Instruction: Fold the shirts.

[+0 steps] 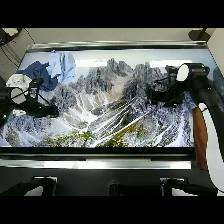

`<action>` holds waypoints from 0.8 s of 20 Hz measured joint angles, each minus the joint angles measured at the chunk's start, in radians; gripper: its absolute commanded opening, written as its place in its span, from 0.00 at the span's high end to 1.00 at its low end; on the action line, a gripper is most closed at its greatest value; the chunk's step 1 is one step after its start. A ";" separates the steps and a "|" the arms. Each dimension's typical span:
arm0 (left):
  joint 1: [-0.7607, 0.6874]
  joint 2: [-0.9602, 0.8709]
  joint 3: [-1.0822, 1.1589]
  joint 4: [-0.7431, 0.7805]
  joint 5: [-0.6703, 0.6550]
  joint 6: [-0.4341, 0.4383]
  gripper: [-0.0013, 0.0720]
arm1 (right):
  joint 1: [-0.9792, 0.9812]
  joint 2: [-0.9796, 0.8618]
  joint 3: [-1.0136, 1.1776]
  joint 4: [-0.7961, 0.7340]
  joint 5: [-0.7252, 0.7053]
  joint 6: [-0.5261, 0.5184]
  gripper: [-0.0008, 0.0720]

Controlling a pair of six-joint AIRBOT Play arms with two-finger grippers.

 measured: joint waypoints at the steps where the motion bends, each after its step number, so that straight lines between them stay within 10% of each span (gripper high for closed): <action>1: 0.000 0.000 0.000 0.000 0.000 0.000 0.15 | 0.000 0.000 0.000 0.000 0.000 0.000 0.15; 16: 0.000 0.000 0.000 0.000 0.000 0.000 0.15 | 0.000 0.000 0.000 0.000 -0.090 0.000 0.15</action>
